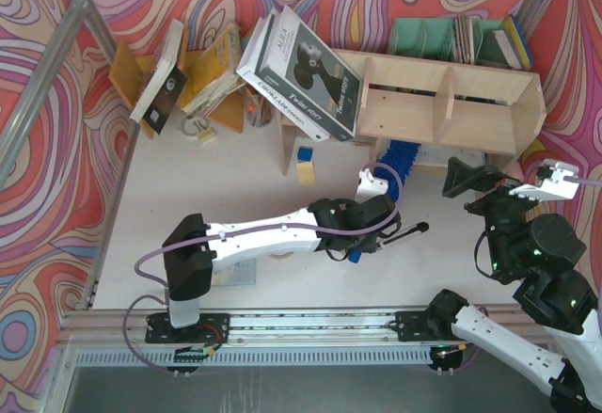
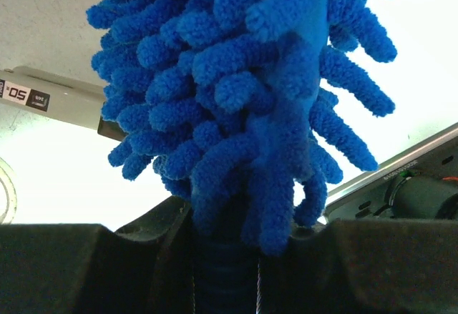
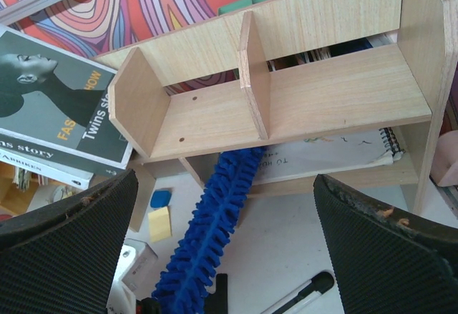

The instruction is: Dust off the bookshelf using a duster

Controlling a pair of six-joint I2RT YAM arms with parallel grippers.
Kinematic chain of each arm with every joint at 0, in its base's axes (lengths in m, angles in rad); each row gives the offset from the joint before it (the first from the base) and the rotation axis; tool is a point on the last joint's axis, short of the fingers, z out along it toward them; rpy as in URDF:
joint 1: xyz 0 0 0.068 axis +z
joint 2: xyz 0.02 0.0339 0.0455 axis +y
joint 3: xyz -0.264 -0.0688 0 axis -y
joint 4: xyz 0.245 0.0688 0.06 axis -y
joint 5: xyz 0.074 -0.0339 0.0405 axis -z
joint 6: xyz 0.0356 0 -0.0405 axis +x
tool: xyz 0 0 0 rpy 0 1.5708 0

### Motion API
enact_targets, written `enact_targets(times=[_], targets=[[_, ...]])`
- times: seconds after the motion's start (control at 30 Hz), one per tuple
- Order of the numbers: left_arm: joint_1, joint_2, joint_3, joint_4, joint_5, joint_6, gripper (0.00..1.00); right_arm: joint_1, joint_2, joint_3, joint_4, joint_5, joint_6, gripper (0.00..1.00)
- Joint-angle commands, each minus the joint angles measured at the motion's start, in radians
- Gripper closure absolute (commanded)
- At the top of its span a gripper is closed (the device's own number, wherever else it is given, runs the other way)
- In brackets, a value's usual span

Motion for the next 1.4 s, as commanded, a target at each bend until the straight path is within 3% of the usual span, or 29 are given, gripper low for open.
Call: enact_targets(times=[0.0,0.53,1.0,1.37], targets=[[0.011,0.018,0.02,0.01,0.034,0.051,1.0,0.004,-0.002,0.005,0.012,0.014,-0.009,0.01],[-0.036,-0.016,-0.047,0.053,0.146,0.196,1.0,0.004,-0.004,0.004,0.014,0.021,-0.011,0.01],[0.014,-0.174,-0.242,0.104,-0.013,0.187,1.0,0.003,-0.009,0.008,-0.001,0.013,0.007,0.01],[-0.017,-0.077,-0.13,0.086,0.074,0.26,1.0,0.004,-0.011,0.015,-0.007,0.021,0.003,0.01]])
